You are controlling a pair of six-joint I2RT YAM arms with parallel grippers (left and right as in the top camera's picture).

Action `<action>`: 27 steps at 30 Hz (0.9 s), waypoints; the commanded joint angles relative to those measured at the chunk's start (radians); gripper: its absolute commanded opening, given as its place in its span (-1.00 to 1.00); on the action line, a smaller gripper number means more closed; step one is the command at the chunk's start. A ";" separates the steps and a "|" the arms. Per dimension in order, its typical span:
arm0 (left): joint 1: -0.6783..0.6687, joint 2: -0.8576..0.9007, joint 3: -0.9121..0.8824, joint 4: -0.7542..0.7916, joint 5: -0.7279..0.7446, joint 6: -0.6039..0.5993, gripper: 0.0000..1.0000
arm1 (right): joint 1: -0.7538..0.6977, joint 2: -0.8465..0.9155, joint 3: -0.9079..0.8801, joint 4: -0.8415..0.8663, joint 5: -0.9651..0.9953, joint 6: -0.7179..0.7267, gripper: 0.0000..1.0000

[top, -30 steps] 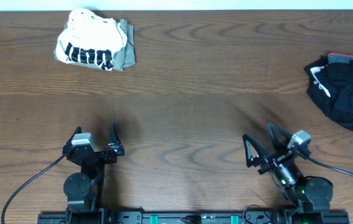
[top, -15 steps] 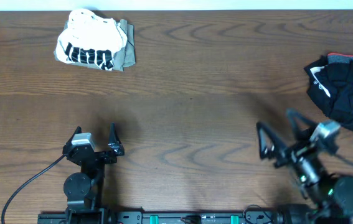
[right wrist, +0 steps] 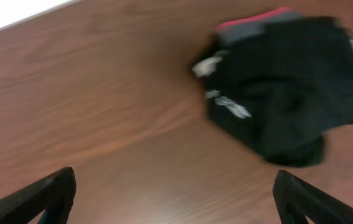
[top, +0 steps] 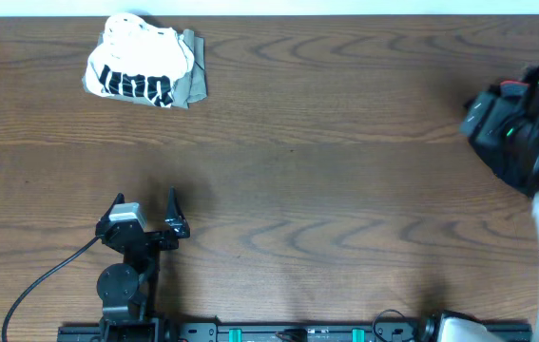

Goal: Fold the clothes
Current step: 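Reach the right gripper to the black leggings and grasp them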

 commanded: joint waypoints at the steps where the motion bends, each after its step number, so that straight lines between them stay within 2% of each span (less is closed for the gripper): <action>1: 0.003 -0.006 -0.014 -0.039 -0.001 0.013 0.96 | -0.062 0.128 0.095 -0.091 0.016 -0.039 0.98; 10: 0.003 -0.006 -0.014 -0.039 -0.001 0.013 0.96 | -0.134 0.297 0.100 0.041 0.170 -0.040 0.98; 16: 0.003 -0.006 -0.014 -0.039 -0.001 0.013 0.96 | -0.166 0.382 0.100 0.134 0.182 -0.228 0.96; 19: 0.003 -0.006 -0.014 -0.039 -0.001 0.013 0.96 | -0.183 0.423 0.100 0.153 0.181 -0.259 0.94; 22: 0.003 -0.006 -0.014 -0.039 -0.001 0.013 0.96 | -0.191 0.465 0.100 0.161 0.178 -0.259 0.78; 27: 0.003 -0.006 -0.014 -0.039 -0.001 0.013 0.96 | -0.203 0.533 0.100 0.176 0.185 -0.286 0.62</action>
